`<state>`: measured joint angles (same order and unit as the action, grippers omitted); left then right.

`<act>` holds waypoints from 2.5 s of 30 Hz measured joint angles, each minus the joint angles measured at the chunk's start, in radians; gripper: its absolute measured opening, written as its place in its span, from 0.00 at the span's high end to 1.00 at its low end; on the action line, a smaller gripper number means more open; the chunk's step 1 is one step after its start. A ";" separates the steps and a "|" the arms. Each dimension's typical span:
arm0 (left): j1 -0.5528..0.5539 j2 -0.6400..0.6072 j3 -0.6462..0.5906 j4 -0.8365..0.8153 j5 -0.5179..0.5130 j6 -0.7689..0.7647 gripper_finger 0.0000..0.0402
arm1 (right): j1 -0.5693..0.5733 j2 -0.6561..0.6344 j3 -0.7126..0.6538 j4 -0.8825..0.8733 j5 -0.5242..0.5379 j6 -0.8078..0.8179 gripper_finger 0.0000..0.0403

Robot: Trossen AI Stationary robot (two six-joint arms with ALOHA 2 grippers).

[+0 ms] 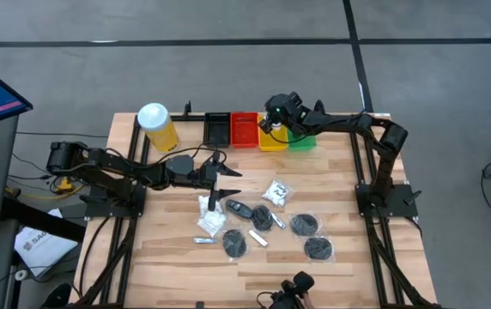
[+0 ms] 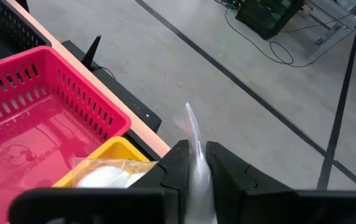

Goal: Pick & Place Travel size toiletries
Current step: Put the cotton pack into the yellow bin, then put the hairbrush into the red bin

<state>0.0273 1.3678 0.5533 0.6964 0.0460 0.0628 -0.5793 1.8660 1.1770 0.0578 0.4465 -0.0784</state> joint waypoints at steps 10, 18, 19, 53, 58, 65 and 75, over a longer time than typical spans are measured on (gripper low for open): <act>0.000 0.000 0.000 0.000 0.000 0.000 0.41 | 0.000 0.000 0.000 -0.001 0.000 0.000 0.76; 0.000 0.000 0.000 0.000 0.000 0.000 0.41 | 0.009 -0.015 0.000 -0.002 0.002 -0.010 0.64; 0.000 0.000 0.000 0.000 0.000 0.000 0.41 | 0.011 -0.020 0.000 -0.003 0.002 -0.010 0.63; 0.000 0.000 0.000 -0.003 0.000 0.000 0.41 | 0.429 -0.144 -0.048 -0.390 -0.113 0.199 0.59; 0.000 0.000 0.000 -0.006 0.000 0.000 0.41 | 0.517 -0.147 -0.071 -0.400 -0.113 0.244 0.61; 0.000 0.000 0.000 -0.009 0.000 0.000 0.41 | 0.611 -0.147 -0.120 -0.394 -0.108 0.320 0.63; 0.000 0.000 0.000 -0.009 0.000 0.000 0.41 | 0.708 -0.155 -0.121 -0.434 -0.095 0.392 0.64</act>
<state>0.0273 1.3678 0.5533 0.6872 0.0456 0.0624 0.1288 1.7107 1.0561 -0.3763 0.3517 0.3139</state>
